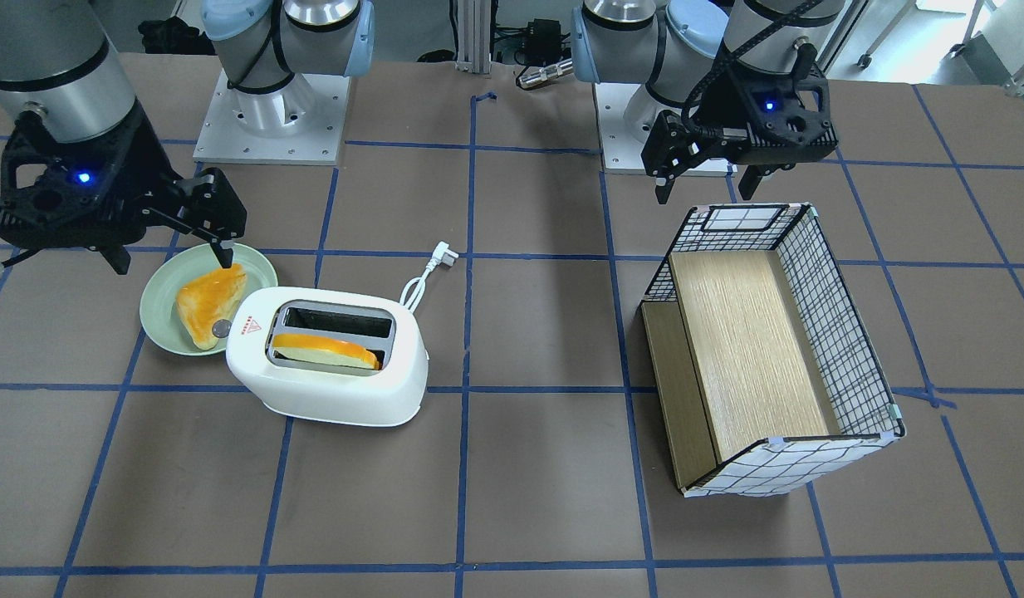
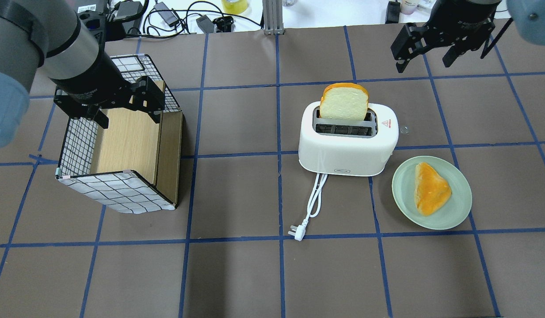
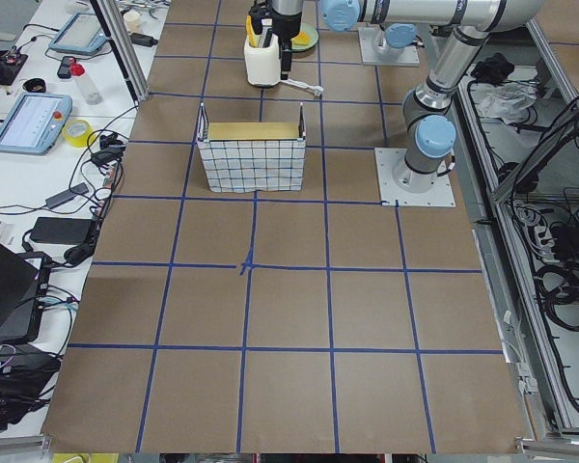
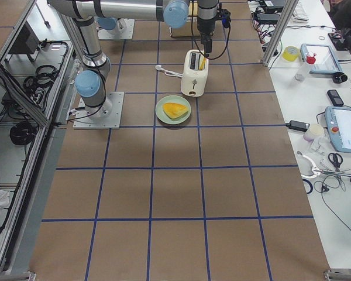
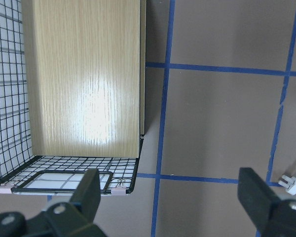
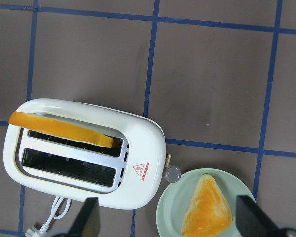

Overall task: Press toaster with right arm
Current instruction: 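Move the right gripper down toward the toaster's side lever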

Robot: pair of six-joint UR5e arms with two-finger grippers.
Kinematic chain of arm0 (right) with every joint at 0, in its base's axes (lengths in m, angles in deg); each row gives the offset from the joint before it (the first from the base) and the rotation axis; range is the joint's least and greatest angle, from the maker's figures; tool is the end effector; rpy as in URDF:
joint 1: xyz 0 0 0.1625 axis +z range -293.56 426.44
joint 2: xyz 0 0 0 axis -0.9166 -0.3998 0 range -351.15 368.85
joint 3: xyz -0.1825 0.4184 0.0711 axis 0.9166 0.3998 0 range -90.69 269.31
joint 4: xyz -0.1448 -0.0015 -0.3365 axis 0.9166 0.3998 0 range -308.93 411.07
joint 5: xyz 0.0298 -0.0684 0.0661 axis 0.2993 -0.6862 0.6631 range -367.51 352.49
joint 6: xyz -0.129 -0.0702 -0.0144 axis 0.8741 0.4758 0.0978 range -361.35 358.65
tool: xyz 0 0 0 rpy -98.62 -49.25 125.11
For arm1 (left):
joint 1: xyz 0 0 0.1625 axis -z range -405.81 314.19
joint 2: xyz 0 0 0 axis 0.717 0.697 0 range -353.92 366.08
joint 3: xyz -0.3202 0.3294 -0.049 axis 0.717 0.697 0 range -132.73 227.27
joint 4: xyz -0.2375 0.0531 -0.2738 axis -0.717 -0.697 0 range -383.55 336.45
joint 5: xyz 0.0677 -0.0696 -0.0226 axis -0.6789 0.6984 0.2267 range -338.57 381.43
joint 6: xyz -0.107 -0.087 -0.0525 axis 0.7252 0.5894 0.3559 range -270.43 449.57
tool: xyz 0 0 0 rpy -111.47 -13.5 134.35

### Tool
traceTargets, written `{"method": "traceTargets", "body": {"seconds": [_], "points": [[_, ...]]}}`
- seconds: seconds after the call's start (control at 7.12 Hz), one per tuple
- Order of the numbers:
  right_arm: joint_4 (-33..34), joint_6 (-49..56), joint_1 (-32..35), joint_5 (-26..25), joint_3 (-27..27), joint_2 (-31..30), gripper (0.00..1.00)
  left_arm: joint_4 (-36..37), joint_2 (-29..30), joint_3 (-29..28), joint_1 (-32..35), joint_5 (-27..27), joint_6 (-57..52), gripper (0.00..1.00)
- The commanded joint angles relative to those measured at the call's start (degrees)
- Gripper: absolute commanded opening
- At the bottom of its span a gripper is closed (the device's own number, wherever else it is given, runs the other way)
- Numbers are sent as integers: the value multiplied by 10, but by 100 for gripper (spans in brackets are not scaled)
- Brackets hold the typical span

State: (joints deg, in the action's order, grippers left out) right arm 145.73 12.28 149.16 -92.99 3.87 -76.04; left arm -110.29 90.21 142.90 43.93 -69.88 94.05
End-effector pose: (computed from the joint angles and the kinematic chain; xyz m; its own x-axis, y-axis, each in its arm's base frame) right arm 0.0814 -0.5067 0.4797 -0.9915 -0.1159 -0.0595 -0.1105 0.9900 -0.0881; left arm -0.1281 -0.4030 0.4824 -0.9963 -0.0838 -0.0181 -0.0825 0.9946 -0.0626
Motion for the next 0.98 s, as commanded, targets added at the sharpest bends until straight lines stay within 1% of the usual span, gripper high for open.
{"method": "traceTargets", "body": {"seconds": [0.0,0.14,0.42,0.56,0.7,0.84], "points": [[-20,92,-57,36,-4,11,75,0,0,0,0,0,0,100],[-48,123,-79,70,-4,16,59,0,0,0,0,0,0,100],[-65,126,-92,99,-17,20,26,0,0,0,0,0,0,100],[-69,130,-95,115,-24,21,22,0,0,0,0,0,0,100],[-73,135,-110,130,-25,29,13,0,0,0,0,0,0,100],[-94,161,-131,158,-25,38,11,0,0,0,0,0,0,100]]}}
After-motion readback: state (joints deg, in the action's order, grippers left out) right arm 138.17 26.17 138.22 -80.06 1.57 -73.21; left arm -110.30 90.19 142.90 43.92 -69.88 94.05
